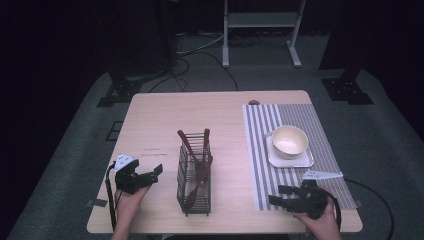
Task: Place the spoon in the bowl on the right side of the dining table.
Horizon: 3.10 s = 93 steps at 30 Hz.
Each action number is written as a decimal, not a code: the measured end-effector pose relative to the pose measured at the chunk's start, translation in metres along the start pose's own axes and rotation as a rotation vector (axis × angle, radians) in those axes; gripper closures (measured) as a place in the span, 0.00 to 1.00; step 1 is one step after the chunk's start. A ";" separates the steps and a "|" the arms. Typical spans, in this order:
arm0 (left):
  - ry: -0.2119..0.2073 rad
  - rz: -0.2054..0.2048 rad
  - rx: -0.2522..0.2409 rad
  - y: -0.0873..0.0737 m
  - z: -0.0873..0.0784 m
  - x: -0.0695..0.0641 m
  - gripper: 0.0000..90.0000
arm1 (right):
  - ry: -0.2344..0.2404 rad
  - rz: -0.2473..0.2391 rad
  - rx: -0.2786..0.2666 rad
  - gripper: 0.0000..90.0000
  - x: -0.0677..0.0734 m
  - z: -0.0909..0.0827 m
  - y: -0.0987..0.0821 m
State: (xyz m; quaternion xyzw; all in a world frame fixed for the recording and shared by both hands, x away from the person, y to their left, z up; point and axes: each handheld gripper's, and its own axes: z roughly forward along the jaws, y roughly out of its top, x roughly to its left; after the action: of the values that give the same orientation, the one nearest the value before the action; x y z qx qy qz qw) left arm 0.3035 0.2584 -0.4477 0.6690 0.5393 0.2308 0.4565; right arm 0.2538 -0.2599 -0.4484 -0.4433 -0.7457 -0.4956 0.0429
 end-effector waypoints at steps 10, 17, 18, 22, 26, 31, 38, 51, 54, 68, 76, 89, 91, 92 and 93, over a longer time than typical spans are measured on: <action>0.000 -0.002 -0.001 0.000 0.000 0.000 0.02 | 0.013 -0.030 0.027 0.27 0.013 0.005 0.020; 0.000 0.000 -0.001 0.000 0.000 0.000 0.02 | 0.037 -0.048 0.047 0.27 0.026 0.008 0.035; 0.000 0.000 -0.001 0.000 0.000 0.000 0.02 | 0.040 -0.048 0.047 0.27 0.027 0.008 0.037; 0.001 0.000 0.000 0.000 -0.001 0.000 0.02 | 0.050 -0.054 0.057 0.27 0.031 0.010 0.043; 0.000 0.001 0.000 0.000 -0.001 0.000 0.02 | 0.063 -0.055 0.063 0.27 0.036 0.011 0.048; 0.000 -0.002 -0.001 0.000 -0.001 0.000 0.02 | 0.073 -0.059 0.072 0.27 0.040 0.012 0.053; -0.001 -0.004 -0.004 0.000 -0.001 0.000 0.02 | 0.080 -0.060 0.086 0.27 0.045 0.015 0.059; -0.001 -0.001 -0.002 0.000 -0.001 0.000 0.02 | 0.089 -0.081 0.099 0.27 0.057 0.017 0.074; -0.001 -0.002 -0.003 0.001 -0.001 0.000 0.02 | 0.091 -0.084 0.101 0.27 0.058 0.018 0.075; -0.002 -0.001 -0.005 0.000 -0.001 0.000 0.02 | 0.101 -0.105 0.124 0.27 0.068 0.025 0.087; -0.003 0.004 0.000 0.000 -0.001 0.000 0.02 | 0.113 -0.109 0.136 0.27 0.073 0.029 0.092; -0.003 0.005 0.002 0.000 0.000 0.000 0.02 | 0.116 -0.132 0.157 0.27 0.081 0.036 0.102; -0.004 0.006 0.002 0.000 0.000 0.000 0.02 | 0.119 -0.133 0.161 0.27 0.083 0.038 0.104; -0.004 0.006 0.002 0.000 0.000 0.000 0.02 | 0.119 -0.133 0.161 0.27 0.083 0.038 0.104; -0.003 0.005 0.002 0.000 0.000 0.000 0.02 | 0.118 -0.134 0.163 0.27 0.084 0.039 0.105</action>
State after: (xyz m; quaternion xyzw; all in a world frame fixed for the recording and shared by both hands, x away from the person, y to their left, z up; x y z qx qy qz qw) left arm 0.3036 0.2586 -0.4473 0.6711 0.5370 0.2304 0.4562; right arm 0.2919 -0.1658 -0.3522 -0.3573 -0.8076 -0.4605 0.0894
